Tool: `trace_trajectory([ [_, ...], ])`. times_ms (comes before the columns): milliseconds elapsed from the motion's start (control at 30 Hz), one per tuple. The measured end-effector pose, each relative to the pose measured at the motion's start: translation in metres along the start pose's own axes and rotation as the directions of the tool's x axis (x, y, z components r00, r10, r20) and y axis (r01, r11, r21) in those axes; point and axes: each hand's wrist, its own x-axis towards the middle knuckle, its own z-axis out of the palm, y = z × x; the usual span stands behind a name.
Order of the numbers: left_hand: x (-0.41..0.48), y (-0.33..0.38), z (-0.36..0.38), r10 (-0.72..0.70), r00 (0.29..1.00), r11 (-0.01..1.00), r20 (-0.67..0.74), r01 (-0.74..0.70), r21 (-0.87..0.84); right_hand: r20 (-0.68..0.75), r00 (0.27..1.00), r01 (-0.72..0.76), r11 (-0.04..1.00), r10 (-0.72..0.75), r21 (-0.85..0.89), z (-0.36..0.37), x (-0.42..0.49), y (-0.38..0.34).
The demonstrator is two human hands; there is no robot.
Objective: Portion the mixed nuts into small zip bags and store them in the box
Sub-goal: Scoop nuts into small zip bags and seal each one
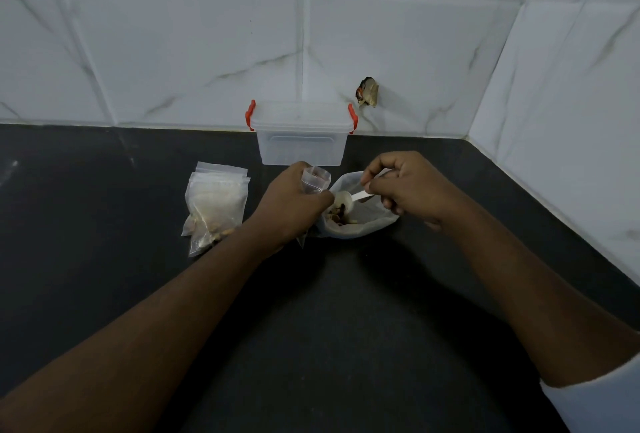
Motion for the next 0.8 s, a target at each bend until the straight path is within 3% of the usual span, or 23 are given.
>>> trace_trajectory([
  [300, -0.001, 0.002, 0.000, -0.003, 1.000, 1.000, 0.026, 0.002, 0.015, -0.021, 0.976, -0.196, 0.915, 0.217, 0.354, -0.016, 0.008, 0.007],
  [500, -0.003, 0.001, 0.000, 0.047, 0.998, 0.999, 0.032, -0.048, 0.023, 0.012, 0.999, -0.039, 0.810, 0.039, 0.585, -0.015, 0.005, -0.002],
  [567, -0.004, 0.001, 0.000, 0.057, 0.997, 0.998, 0.043, -0.058, 0.032, -0.003, 0.999, 0.039, 0.859, -0.043, 0.510, -0.008, 0.003, -0.005],
  [667, -0.003, -0.002, 0.000, 0.064, 0.997, 0.997, 0.034, -0.065, 0.045, 0.030, 0.981, 0.181, 0.953, -0.194, 0.241, -0.001, -0.001, -0.007],
  [800, -0.002, -0.002, 0.001, 0.075, 0.997, 0.995, 0.006, -0.076, 0.065, 0.033, 0.948, 0.310, 0.944, -0.315, 0.114, -0.003, -0.004, -0.008],
])
